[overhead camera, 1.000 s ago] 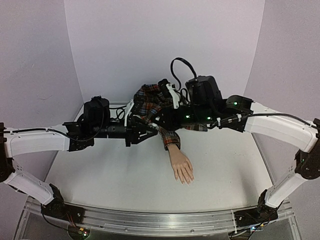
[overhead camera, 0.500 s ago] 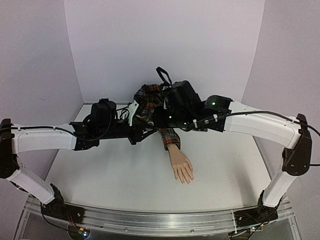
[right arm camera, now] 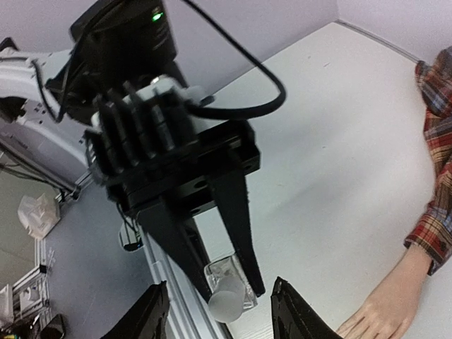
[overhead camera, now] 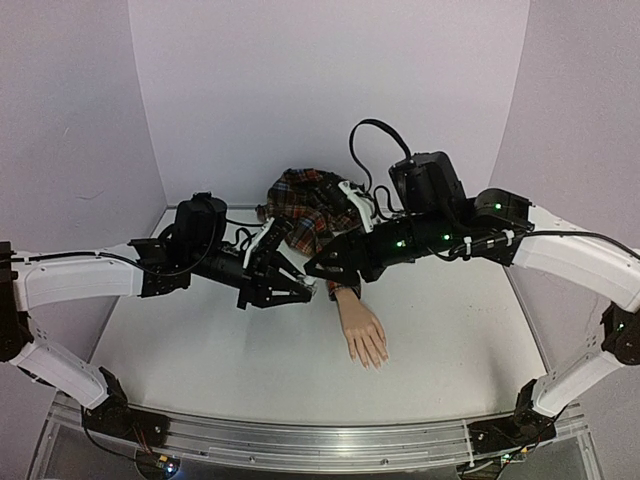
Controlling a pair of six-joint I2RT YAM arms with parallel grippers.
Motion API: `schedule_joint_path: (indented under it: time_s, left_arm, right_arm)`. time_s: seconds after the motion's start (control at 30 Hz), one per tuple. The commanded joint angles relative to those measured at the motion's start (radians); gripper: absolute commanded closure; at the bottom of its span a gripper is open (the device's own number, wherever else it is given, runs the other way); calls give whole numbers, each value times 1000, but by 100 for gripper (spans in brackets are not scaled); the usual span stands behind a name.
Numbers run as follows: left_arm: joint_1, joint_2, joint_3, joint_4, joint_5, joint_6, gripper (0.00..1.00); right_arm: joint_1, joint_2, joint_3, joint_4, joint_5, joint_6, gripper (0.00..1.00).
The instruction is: Paint the nails
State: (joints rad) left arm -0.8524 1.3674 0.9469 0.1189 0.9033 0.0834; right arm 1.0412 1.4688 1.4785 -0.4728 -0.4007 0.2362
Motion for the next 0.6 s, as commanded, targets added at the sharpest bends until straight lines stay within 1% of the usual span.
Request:
schedule_joint_path:
  time_s: [0.0,0.13,0.17,0.23,0.27,0.47,0.57]
  left_arm:
    - [3,-13,70,12,125,7,100]
    - [3,-9,75,22,131,-2,100]
    - [2,-8,78,22,135,-4,100]
    - [2,-2,83,21,138,-7,100]
    - [2,-1,83,21,137,-8,100]
    - [3,3,87,17,126,-13,100]
    - [3,1,90,12,93,-16,100]
  right_arm:
    - [1,-13,-15,9,-147,-63,53]
    - [3,6,-7,13,-151,-62,57]
    - [3,10,-4,13,-151,-63,59]
    - [3,17,6,16,-153,-65,68]
    - [3,21,11,18,-152,-64,71]
    - [4,38,24,21,-135,-66,78]
    - [4,45,29,24,-125,-68,93]
